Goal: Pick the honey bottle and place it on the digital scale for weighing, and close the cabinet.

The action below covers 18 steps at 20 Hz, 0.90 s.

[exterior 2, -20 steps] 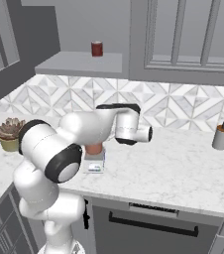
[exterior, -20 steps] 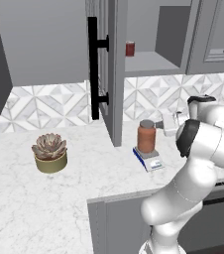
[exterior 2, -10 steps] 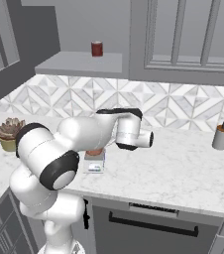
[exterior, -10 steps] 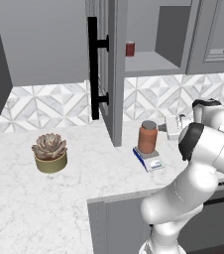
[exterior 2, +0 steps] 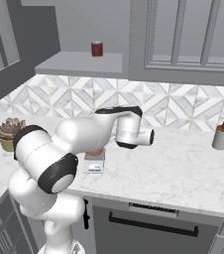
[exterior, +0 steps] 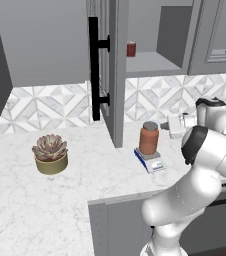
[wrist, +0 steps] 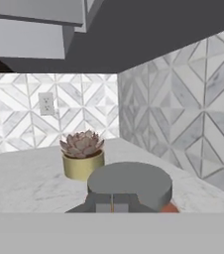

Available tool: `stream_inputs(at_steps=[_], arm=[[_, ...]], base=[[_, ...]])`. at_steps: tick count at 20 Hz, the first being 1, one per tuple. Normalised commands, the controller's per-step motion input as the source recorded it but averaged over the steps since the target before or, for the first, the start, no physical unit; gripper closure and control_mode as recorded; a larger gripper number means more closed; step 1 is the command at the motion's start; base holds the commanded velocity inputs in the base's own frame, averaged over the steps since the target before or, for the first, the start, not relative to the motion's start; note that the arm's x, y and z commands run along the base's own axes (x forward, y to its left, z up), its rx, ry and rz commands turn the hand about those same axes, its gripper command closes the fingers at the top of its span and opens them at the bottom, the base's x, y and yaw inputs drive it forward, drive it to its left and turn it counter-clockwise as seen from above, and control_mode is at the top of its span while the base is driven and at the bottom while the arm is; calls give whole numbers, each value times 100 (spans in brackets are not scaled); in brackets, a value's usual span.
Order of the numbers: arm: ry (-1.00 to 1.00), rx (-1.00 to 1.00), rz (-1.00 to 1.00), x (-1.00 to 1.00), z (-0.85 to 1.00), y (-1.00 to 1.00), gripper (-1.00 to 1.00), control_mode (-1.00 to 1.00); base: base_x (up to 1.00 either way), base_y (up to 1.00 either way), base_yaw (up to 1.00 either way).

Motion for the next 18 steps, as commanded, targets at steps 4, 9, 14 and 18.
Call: stream_inputs(at_steps=[4, 9, 14, 18], arm=[[0, 0, -10, 0, 31, -29, 100, -100], [0, 0, -15, -10, 23, -17, 100, -100], [3, -10, -13, -22, 29, 43, -100, -100], [9, -19, -21, -34, 36, 40, -100, -100]], base=[[0, 0, 0], [0, 0, 0], [0, 0, 0], [0, 0, 0]])
